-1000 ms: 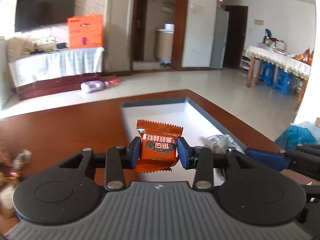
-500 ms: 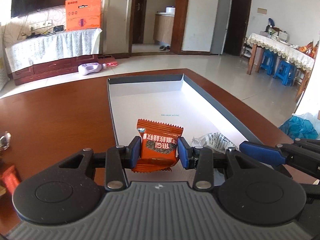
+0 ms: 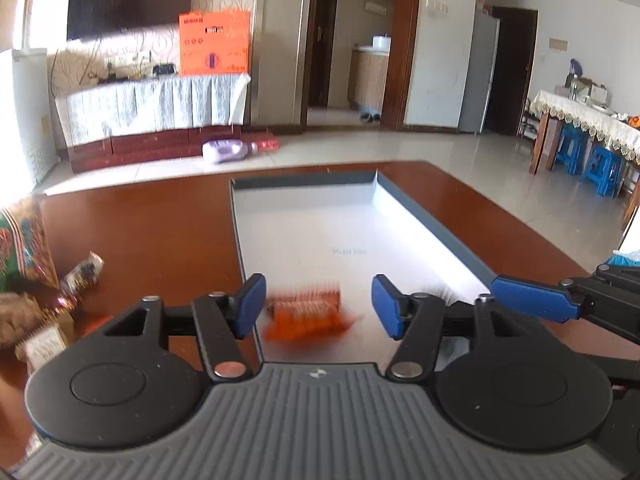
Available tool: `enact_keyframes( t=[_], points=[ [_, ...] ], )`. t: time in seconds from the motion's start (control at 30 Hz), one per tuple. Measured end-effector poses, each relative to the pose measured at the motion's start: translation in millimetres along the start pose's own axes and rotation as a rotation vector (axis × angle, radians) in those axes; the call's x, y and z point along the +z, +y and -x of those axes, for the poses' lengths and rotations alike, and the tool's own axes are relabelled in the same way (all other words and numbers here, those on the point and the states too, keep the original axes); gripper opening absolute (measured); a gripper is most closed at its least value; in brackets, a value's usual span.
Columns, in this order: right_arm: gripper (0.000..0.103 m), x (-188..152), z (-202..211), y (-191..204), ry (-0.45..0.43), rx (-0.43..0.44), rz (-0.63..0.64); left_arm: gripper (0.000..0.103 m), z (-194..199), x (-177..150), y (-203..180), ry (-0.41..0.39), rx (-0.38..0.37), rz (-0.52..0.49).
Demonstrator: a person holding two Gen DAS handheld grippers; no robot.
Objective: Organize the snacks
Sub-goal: 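Carry both held packets over the grey box, then open left tool dropping orange packet in box while right tool releases clear bag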
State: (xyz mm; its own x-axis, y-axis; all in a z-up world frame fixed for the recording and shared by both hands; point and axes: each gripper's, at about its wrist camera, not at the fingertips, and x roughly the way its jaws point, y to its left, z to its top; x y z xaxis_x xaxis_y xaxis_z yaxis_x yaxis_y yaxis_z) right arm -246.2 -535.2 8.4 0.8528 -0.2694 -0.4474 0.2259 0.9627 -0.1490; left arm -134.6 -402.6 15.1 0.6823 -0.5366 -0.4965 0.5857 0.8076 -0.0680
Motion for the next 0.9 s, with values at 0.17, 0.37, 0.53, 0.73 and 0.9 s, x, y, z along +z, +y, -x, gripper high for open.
enact_keyframes(
  t=[0.17, 0.37, 0.53, 0.73, 0.9],
  points=[
    [0.032, 3.4, 0.5, -5.2, -0.019, 0.002, -0.039, 0.09, 5.1, 5.0, 13.8, -0.004, 0.037, 0.04],
    [0.036, 5.0, 3.4, -5.0, -0.041, 0.002, -0.049, 0.092, 14.7, 8.0, 14.1, -0.026, 0.041, 0.03],
    [0.051, 5.2, 14.3, -3.8, -0.074, -0.027, -0.063, 0.094, 29.8, 7.8, 15.2, -0.045, 0.052, 0.056],
    [0.063, 5.5, 28.5, 2.8, -0.102, -0.046, -0.063, 0.099, 51.3, 5.0, 18.3, -0.06, 0.077, 0.066],
    [0.078, 7.9, 39.5, 13.8, -0.124, -0.049, -0.062, 0.101, 68.3, 0.7, 29.1, -0.065, 0.102, 0.099]
  ],
)
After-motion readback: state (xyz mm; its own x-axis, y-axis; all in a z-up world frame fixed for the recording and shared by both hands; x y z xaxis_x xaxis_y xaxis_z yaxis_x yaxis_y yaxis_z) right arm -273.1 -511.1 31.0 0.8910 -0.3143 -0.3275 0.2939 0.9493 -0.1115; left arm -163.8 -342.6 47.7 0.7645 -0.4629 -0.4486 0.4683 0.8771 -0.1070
